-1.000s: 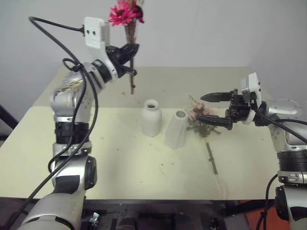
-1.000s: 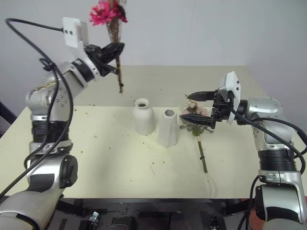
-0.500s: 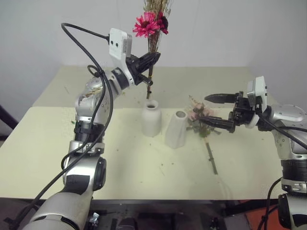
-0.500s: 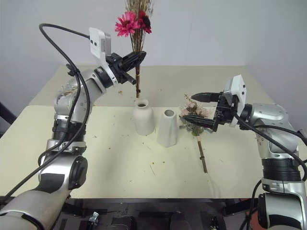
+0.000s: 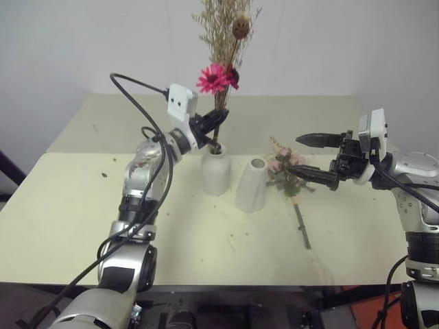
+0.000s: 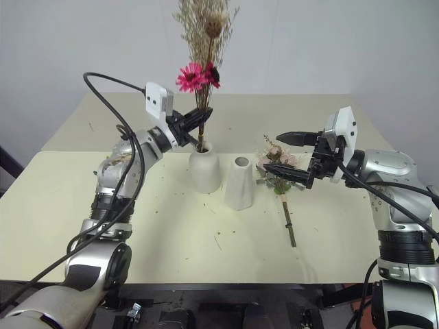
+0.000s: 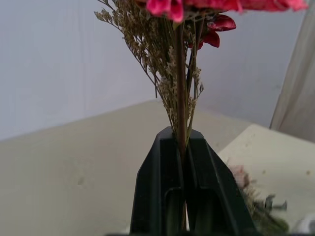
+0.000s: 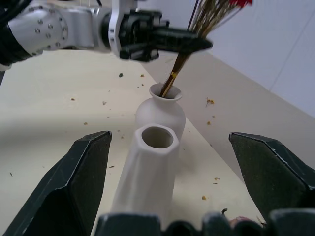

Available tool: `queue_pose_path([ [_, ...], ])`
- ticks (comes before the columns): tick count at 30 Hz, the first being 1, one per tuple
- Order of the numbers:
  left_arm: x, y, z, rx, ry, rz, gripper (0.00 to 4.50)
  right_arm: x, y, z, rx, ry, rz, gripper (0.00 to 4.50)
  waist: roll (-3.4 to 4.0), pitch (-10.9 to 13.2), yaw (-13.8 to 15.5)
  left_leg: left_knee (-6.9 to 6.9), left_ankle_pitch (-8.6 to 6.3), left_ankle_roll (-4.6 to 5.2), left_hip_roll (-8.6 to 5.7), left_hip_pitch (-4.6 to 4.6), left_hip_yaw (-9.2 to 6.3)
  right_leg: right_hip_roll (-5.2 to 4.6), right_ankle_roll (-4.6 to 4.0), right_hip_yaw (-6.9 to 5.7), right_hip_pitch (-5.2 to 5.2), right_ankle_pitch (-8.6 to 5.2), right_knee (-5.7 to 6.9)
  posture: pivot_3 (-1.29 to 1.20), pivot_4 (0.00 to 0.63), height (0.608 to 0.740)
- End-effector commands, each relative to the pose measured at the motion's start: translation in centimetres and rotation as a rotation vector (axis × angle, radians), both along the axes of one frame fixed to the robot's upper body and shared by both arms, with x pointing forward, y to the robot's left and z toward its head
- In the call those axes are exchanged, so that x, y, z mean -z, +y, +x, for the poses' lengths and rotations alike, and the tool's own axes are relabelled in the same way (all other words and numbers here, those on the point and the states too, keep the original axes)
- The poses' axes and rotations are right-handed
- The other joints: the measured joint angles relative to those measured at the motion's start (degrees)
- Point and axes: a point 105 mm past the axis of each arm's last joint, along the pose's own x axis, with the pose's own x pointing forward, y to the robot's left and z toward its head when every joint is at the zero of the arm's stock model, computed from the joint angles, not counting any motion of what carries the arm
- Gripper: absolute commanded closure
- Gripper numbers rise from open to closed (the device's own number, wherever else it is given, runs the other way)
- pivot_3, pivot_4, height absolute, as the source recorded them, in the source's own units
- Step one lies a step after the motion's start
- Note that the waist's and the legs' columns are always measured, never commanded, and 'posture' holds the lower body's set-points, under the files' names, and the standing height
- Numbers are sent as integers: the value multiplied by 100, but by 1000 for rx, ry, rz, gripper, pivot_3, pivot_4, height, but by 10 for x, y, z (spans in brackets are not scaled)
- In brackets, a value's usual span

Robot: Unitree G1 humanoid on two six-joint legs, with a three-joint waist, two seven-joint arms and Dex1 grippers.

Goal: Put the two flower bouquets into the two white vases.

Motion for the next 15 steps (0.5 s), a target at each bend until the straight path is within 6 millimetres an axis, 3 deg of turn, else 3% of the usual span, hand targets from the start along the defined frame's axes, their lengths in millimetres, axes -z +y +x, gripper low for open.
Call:
queue_pose_path([
  [1, -10, -3, -8, -5, -74, 16, 4447, -12, -2, -5, 6, -49, 12, 0, 0, 0, 1, 0, 0, 0, 0, 0, 0, 0, 0, 0, 0, 0, 0, 0, 150, 740],
  [2, -6, -3, -9, -3, -68, 26, 4447, -12, -2, -5, 6, -48, 13, 0, 0, 0, 1, 0, 0, 0, 0, -1, 0, 0, 0, 0, 0, 0, -1, 0, 150, 740],
  [3, -3, -3, -10, 0, -62, 36, 3918, -12, -2, -5, 7, -48, 13, 0, 0, 0, 1, 0, 0, 0, 0, -1, 0, 0, 0, 0, 0, 0, -1, 0, 150, 740],
  [9, 5, -4, -30, 52, -47, 60, 2107, -12, -3, -2, 14, -49, 14, 0, 0, 0, -6, 0, 0, 0, 0, 1, 0, 0, 0, 1, 0, 0, 1, 0, 150, 740],
  [15, 9, 13, -57, 65, -25, 109, 176, -9, -6, 5, 25, -40, 12, 0, 0, 0, 1, 0, 0, 0, 2, 4, 0, 1, 0, 2, 0, 0, 5, 0, 150, 740],
])
